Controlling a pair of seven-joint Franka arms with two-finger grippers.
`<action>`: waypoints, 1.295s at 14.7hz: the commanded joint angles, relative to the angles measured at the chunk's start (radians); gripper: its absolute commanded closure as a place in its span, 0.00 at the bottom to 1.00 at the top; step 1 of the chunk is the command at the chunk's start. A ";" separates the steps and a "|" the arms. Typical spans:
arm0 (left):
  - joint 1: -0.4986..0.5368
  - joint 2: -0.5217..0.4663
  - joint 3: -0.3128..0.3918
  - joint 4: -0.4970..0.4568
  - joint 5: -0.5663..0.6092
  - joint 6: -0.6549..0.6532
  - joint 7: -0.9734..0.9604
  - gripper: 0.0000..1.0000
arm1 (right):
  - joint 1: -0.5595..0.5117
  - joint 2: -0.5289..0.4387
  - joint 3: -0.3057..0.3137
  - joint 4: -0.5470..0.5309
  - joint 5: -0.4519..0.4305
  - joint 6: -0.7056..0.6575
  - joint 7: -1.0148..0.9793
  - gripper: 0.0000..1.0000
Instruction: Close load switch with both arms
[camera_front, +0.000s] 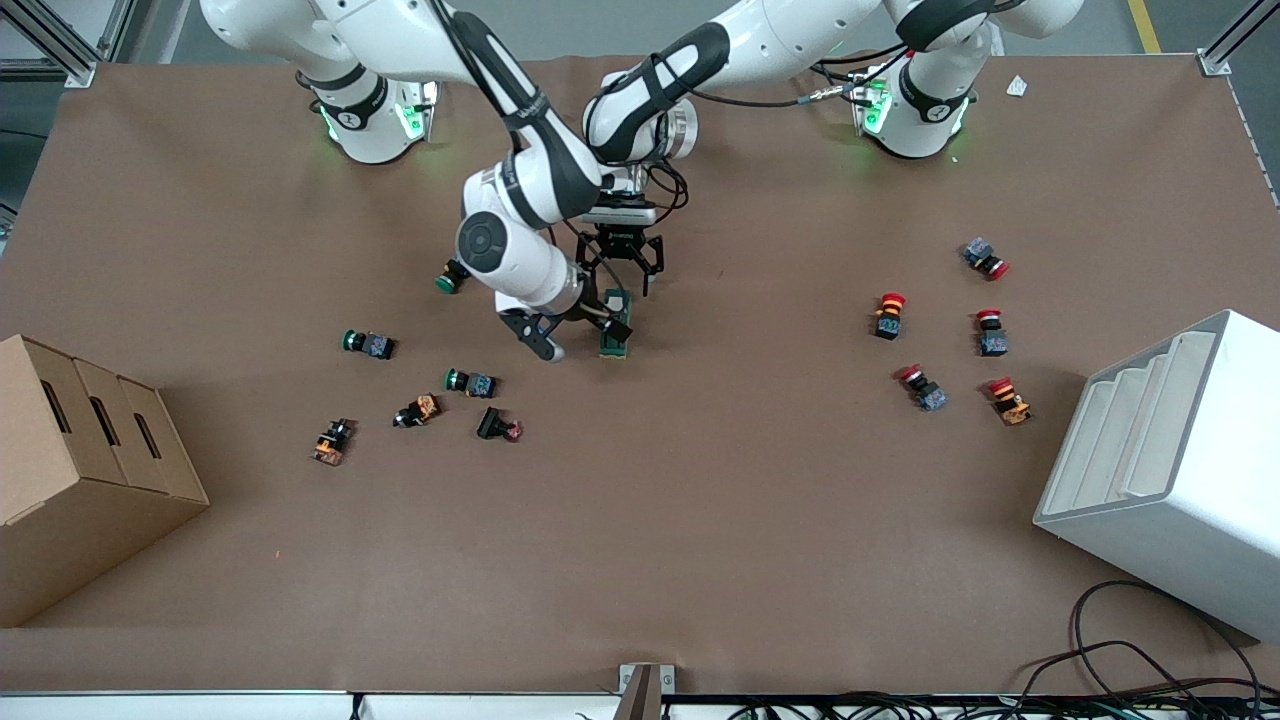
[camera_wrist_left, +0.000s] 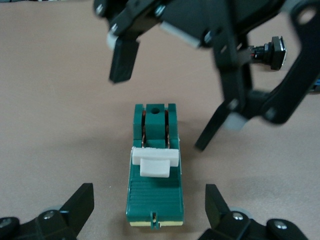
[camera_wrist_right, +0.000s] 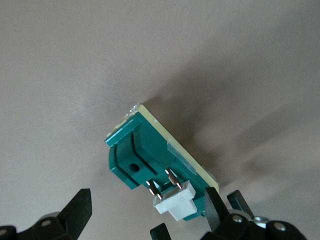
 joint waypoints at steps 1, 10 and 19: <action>-0.005 0.015 0.003 0.004 0.041 -0.013 -0.022 0.02 | 0.042 0.021 -0.011 -0.008 0.030 0.052 0.026 0.00; -0.008 0.022 0.016 0.005 0.045 -0.013 -0.020 0.02 | 0.051 0.033 -0.013 0.037 0.141 0.080 0.045 0.00; 0.004 0.019 0.016 0.031 0.042 -0.011 -0.016 0.01 | -0.015 0.067 -0.016 0.121 0.127 0.052 0.048 0.00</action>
